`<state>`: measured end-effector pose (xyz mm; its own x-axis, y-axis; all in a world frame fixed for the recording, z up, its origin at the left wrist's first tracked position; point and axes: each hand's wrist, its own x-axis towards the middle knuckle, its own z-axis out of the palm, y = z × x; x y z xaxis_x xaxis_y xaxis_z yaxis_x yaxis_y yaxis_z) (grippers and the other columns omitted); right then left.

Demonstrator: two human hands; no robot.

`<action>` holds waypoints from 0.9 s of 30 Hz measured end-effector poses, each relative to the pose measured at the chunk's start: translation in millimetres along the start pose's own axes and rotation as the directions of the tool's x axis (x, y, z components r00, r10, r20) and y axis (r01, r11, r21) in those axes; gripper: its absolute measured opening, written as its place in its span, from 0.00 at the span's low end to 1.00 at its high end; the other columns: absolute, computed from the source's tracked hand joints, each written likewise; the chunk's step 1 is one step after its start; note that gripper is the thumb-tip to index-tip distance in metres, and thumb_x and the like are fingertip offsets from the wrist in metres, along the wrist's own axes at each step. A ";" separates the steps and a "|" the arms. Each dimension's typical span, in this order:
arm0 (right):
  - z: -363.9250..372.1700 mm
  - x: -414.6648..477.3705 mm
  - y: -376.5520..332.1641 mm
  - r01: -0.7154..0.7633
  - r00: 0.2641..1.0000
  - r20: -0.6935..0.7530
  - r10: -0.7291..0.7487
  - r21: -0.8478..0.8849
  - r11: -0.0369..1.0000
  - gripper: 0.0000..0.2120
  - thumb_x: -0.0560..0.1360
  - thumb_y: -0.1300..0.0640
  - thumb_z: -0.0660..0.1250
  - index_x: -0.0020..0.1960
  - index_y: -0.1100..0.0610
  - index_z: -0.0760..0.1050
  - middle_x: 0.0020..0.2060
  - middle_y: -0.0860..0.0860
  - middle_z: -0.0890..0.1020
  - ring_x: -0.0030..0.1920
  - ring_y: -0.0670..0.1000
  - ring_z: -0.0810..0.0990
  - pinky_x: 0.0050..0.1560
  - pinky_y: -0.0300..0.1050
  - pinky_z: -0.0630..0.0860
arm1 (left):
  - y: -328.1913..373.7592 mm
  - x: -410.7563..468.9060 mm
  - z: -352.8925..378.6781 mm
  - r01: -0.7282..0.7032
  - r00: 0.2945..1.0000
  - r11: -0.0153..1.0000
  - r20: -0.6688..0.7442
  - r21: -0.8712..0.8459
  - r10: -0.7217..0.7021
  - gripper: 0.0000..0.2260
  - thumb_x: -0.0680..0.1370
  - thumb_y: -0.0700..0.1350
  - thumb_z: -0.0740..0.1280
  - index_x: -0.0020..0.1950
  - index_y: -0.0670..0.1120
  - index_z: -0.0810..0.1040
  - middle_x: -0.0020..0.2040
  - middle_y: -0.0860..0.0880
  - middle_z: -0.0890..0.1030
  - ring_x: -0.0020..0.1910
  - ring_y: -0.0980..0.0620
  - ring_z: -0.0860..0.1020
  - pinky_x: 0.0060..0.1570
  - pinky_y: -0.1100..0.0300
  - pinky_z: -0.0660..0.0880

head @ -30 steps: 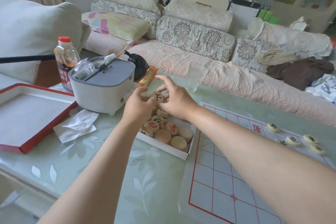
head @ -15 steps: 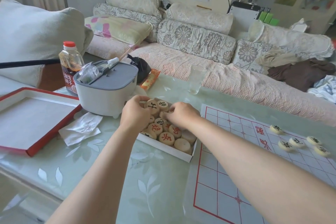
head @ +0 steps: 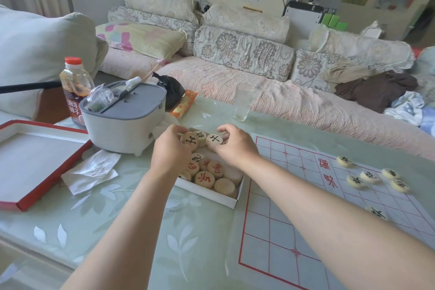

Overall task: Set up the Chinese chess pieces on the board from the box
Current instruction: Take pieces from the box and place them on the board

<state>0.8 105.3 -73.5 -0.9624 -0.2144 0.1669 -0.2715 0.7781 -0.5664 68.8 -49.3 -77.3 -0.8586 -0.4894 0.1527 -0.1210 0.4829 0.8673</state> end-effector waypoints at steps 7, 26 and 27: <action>-60.4 -51.8 55.8 -0.012 0.996 -0.093 0.013 0.011 1.000 0.20 0.73 0.39 0.71 0.61 0.45 0.75 0.54 0.43 0.80 0.55 0.47 0.78 0.51 0.43 0.73 | 47.8 -42.6 37.3 -0.166 0.977 0.986 0.138 0.016 0.162 0.14 0.77 0.41 0.62 0.62 0.50 0.72 0.53 0.50 0.78 0.45 0.47 0.77 0.40 0.55 0.74; -228.9 -201.3 254.6 -0.445 0.866 -0.242 0.437 0.026 0.895 0.11 0.70 0.41 0.72 0.48 0.43 0.77 0.49 0.37 0.80 0.52 0.44 0.78 0.52 0.43 0.74 | 148.6 -191.4 192.8 -0.514 0.605 0.858 0.716 0.017 0.348 0.04 0.78 0.45 0.62 0.52 0.53 0.74 0.48 0.54 0.78 0.33 0.53 0.77 0.27 0.61 0.72; -236.9 -207.3 263.5 -0.453 0.861 -0.248 0.443 0.020 0.891 0.10 0.70 0.42 0.72 0.48 0.44 0.78 0.49 0.38 0.80 0.52 0.44 0.78 0.52 0.43 0.74 | 152.3 -196.0 200.0 -0.509 0.600 0.861 0.723 0.016 0.341 0.05 0.78 0.45 0.62 0.52 0.53 0.74 0.48 0.54 0.78 0.33 0.53 0.77 0.27 0.61 0.72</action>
<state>130.8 494.6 -66.2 -0.9472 0.3066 0.0934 0.1933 0.7789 -0.5965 119.0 265.4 -69.9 -0.9171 0.3962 0.0453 0.3249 0.6765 0.6609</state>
